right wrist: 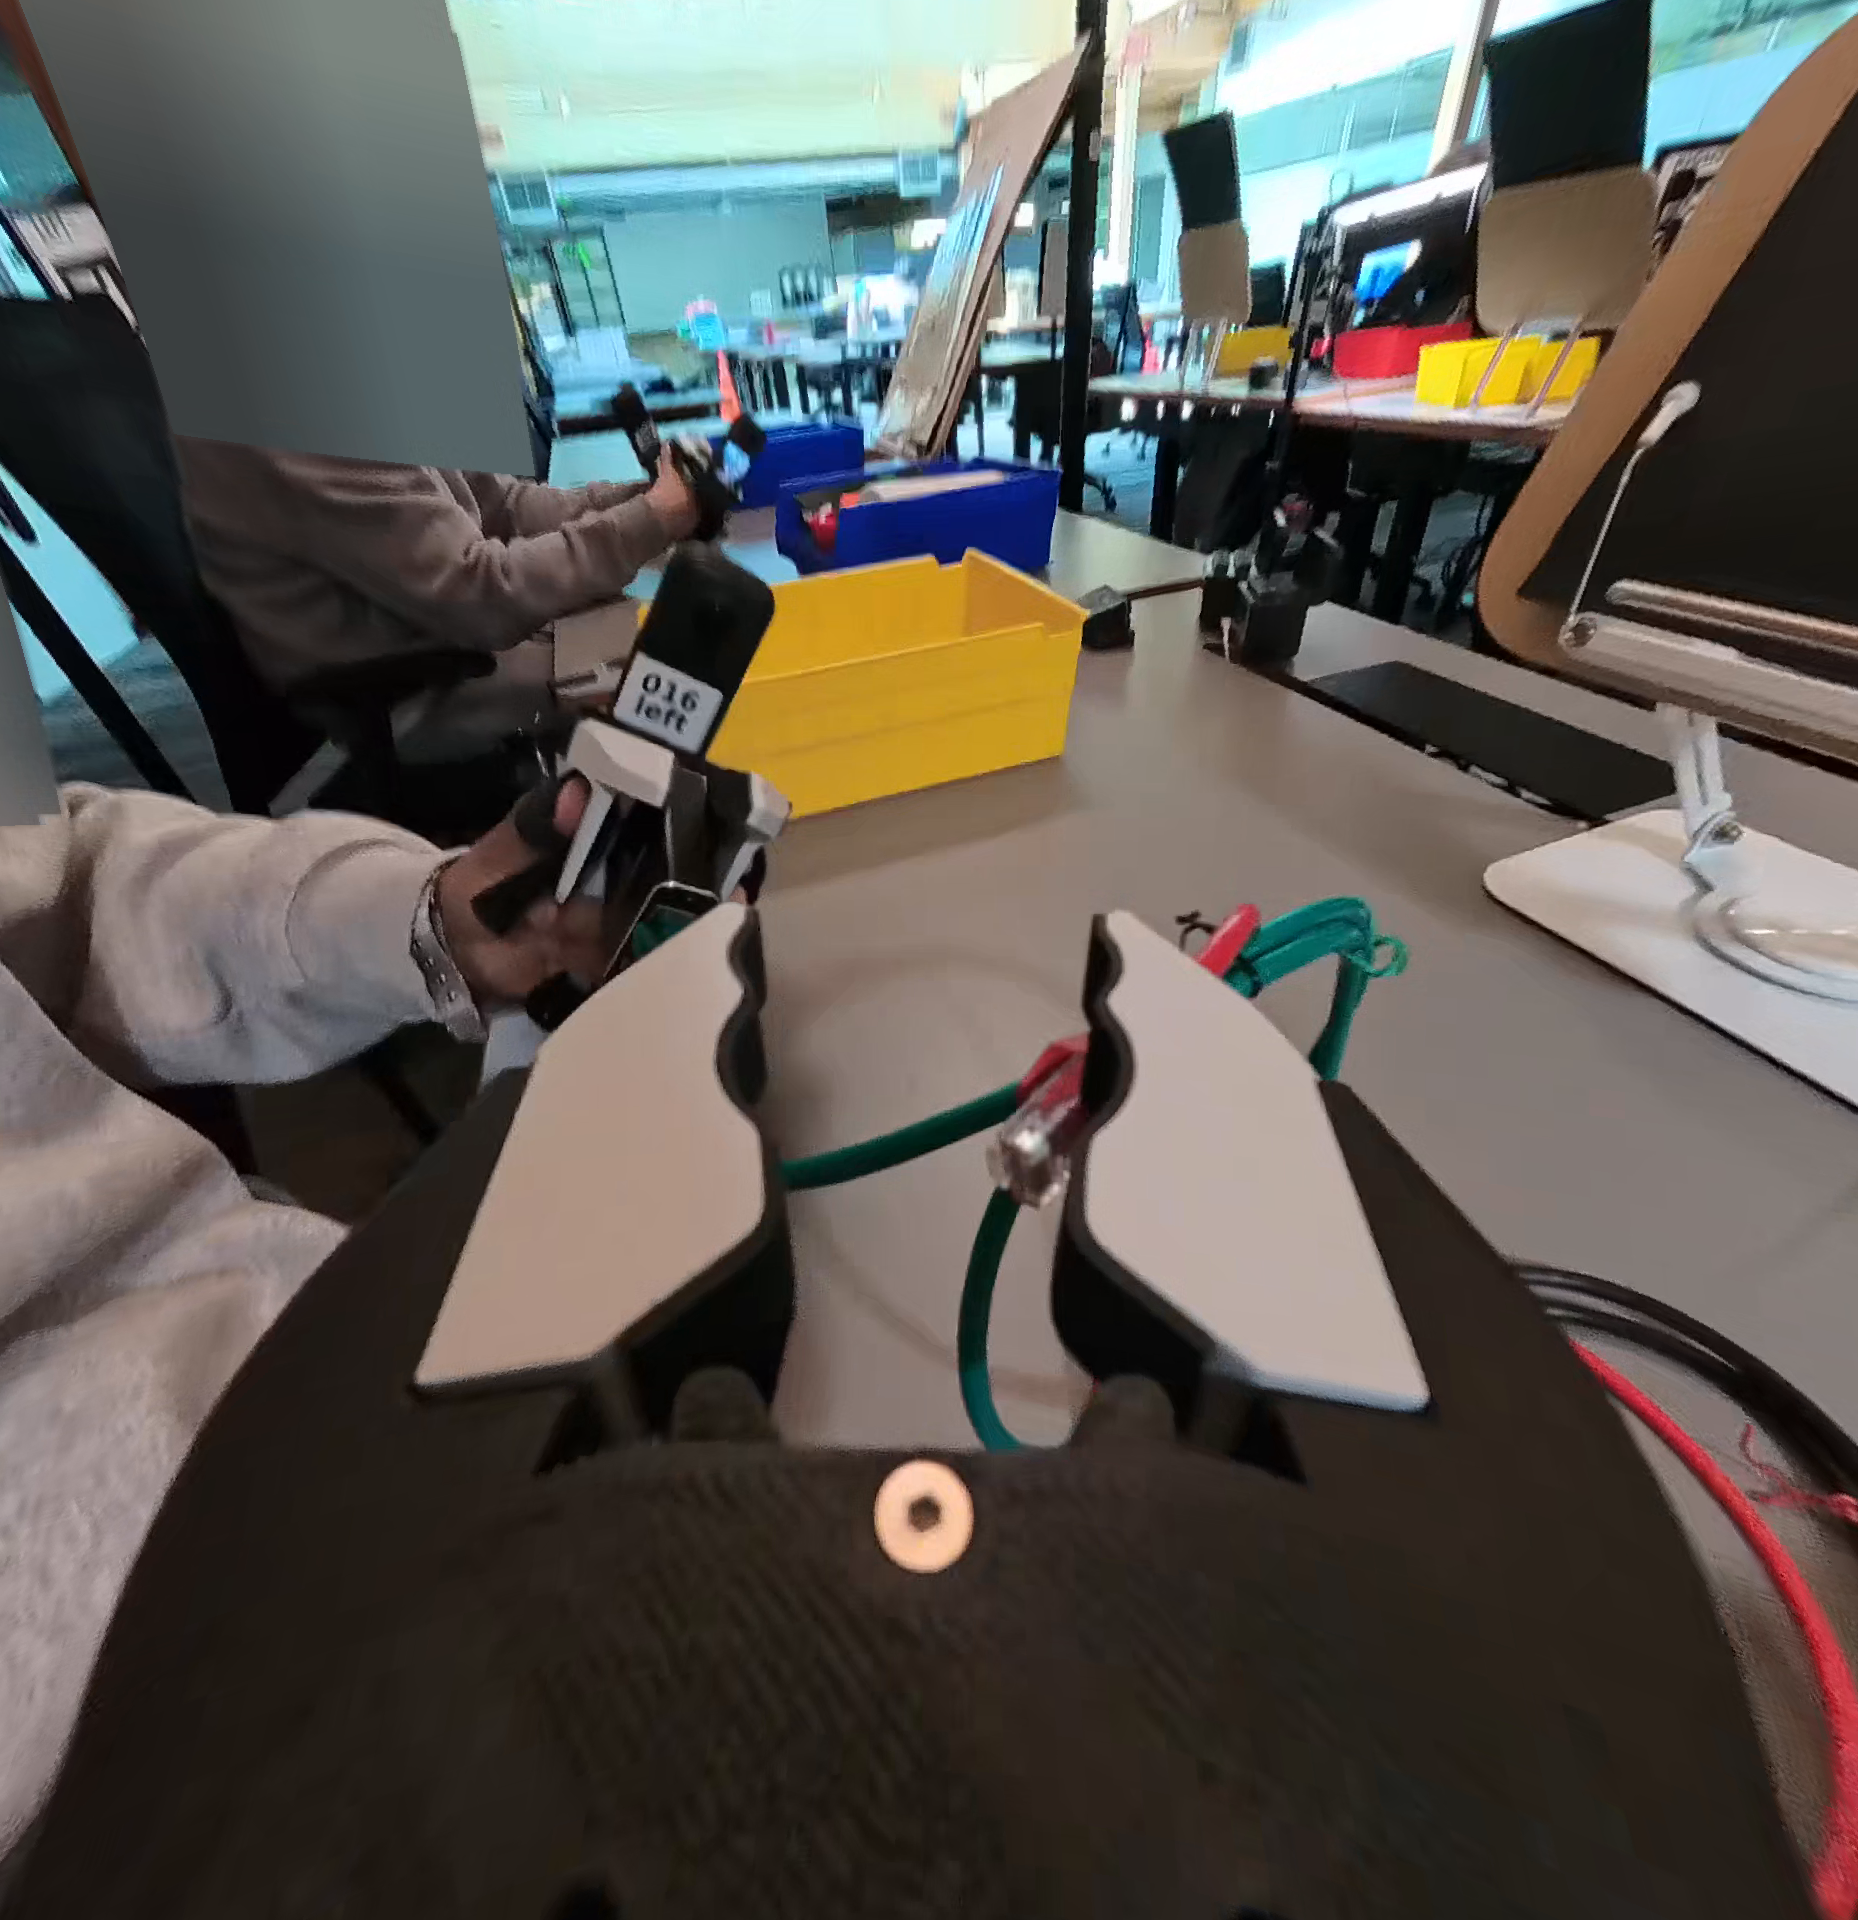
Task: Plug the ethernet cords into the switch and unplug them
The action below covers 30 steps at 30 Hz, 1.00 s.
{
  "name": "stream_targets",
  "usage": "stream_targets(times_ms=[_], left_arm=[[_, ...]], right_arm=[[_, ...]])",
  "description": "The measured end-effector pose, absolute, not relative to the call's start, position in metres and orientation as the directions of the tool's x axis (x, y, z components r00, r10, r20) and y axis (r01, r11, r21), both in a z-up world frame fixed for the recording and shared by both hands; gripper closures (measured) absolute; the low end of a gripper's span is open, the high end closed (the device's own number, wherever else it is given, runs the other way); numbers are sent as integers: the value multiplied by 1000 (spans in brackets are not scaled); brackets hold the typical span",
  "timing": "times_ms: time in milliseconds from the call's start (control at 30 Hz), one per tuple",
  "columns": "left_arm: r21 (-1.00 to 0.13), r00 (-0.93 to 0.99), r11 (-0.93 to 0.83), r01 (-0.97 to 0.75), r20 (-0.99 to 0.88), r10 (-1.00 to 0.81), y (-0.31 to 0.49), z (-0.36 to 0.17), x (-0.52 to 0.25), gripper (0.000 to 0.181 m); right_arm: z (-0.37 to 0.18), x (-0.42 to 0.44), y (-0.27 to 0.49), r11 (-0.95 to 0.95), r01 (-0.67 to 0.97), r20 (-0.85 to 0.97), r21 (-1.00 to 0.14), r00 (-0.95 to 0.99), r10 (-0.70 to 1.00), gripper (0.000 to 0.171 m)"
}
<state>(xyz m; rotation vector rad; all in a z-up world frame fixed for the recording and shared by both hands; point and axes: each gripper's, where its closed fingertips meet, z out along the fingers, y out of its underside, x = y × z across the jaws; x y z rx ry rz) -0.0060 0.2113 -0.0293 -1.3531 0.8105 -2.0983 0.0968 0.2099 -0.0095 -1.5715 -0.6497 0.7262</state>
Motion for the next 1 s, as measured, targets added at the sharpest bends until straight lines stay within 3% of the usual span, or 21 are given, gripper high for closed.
stream_targets(times_ms=[200,267,333,400,500,700,867,1000], left_arm=[[-616,-419,-763,197,651,-633,230,-17,-21,162],[-551,-426,-793,259,672,-606,246,-15,-32,162],[-487,-418,-813,319,698,-582,264,-18,-43,160],[-446,-411,-819,361,712,-569,277,-20,-52,161],[-453,-413,-815,361,706,-576,277,-19,-53,161],[-489,-408,-805,335,695,-592,269,-18,-45,161],[-449,-418,-820,356,708,-569,278,-20,-51,161],[-435,-428,-826,358,710,-560,279,-20,-52,161]], right_arm=[[32,153,212,-55,-411,-320,-910,612,724,102],[30,175,216,-66,-465,-379,-883,623,684,104],[6,182,222,-142,-375,-377,-916,682,626,111],[-34,185,229,-276,-179,-306,-944,783,541,109],[-82,172,228,-424,54,-207,-904,813,544,108],[-138,127,209,-593,240,-283,-769,703,652,121],[-178,129,211,-585,443,-103,-679,732,673,120],[-193,138,216,-590,538,47,-602,761,647,141]])
